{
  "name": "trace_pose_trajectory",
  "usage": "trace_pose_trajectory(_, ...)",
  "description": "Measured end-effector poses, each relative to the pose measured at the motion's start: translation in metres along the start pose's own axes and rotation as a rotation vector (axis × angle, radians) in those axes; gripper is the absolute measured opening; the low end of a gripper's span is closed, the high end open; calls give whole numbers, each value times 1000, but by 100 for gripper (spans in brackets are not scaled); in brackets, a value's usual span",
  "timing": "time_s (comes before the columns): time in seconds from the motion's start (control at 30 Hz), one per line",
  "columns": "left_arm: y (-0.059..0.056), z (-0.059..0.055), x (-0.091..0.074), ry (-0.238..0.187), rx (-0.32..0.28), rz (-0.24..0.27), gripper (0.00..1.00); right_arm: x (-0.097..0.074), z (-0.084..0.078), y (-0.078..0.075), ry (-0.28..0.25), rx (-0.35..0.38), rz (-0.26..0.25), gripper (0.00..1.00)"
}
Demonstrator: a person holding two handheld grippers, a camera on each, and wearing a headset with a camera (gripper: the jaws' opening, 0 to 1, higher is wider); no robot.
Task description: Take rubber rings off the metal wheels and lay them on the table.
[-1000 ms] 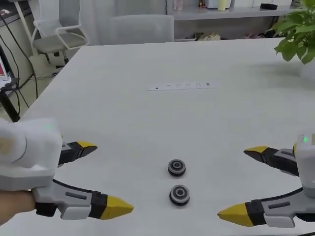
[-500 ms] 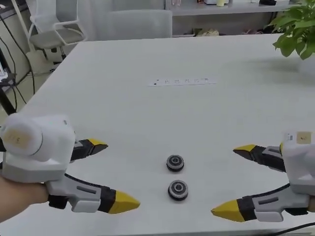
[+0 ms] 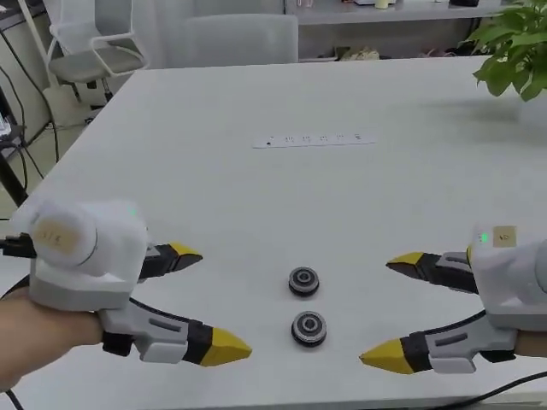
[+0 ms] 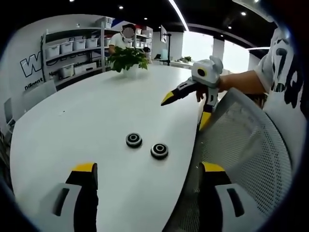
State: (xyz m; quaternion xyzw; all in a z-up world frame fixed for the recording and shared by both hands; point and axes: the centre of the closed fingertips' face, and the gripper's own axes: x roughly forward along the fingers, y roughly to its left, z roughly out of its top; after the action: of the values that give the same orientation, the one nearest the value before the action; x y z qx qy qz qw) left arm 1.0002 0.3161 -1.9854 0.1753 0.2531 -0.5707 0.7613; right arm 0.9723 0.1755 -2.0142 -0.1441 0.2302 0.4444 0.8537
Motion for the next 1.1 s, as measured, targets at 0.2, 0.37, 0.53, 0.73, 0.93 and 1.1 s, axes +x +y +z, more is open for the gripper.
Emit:
trace_pose_trajectory(0.2, 0, -3, 7, 13, 12, -19, 80, 9, -7, 1, 21, 0, 26, 73)
trace_pose_trajectory(0.37, -4, -6, 12, 26, 19, -35, 78, 13, -8, 1, 20, -11, 29, 67)
trace_pose_trajectory(0.53, -4, -7, 16, 27, 24, -50, 74, 20, -10, 1, 40, -30, 45, 64)
trace_pose_trajectory(0.73, -2, -3, 20, 26, 36, -61, 70, 23, -5, 1, 35, -40, 60, 62)
trace_pose_trajectory(0.93, 0, -5, 24, 41, 47, -75, 67, 26, -5, 0, 41, -38, 82, 58)
trace_pose_trajectory(1.1, 1, -3, 32, 48, 54, -86, 64, 28, -5, -2, 39, -29, 92, 55)
